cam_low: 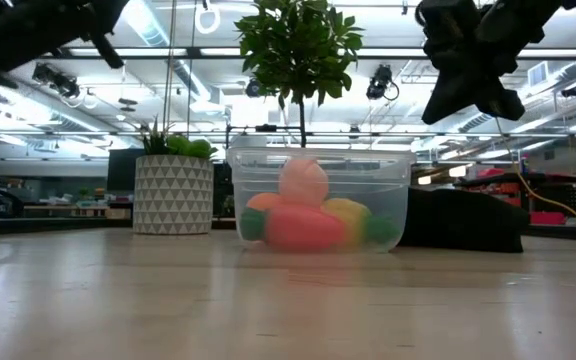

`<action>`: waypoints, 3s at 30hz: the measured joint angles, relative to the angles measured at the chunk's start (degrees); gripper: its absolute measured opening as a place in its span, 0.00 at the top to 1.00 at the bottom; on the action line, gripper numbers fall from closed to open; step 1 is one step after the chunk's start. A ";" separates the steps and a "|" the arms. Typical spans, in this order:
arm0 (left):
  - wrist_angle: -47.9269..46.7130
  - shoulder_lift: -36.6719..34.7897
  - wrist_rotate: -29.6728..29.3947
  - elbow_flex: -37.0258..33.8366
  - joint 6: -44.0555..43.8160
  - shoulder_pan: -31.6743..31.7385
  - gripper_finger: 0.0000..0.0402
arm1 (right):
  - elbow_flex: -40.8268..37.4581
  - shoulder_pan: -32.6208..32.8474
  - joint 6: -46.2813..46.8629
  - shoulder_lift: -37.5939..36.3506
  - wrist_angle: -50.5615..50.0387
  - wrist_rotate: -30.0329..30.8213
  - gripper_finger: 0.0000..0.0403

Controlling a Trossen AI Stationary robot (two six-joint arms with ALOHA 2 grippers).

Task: Pick and placing Produce into tupperware
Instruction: Return to Home Position

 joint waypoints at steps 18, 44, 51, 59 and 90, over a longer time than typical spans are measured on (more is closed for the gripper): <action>-14.34 -27.02 -9.71 0.00 18.36 -13.95 1.00 | 0.02 -1.56 -3.56 -1.01 -0.13 -2.15 1.00; -53.95 -29.31 -4.60 -0.09 4.81 -14.14 1.00 | 0.04 -2.23 8.57 -0.97 0.05 1.48 1.00; -49.57 -28.92 -4.69 -1.75 6.51 -14.09 1.00 | 0.04 -2.22 9.71 -0.97 0.03 1.50 1.00; -57.45 -28.90 -4.64 -1.77 7.45 -14.11 1.00 | 0.04 -2.22 10.06 -0.97 0.03 1.50 0.99; -61.68 -28.77 -4.36 -1.86 3.83 -14.09 0.91 | 0.00 -2.13 -2.28 -8.55 1.56 12.92 1.00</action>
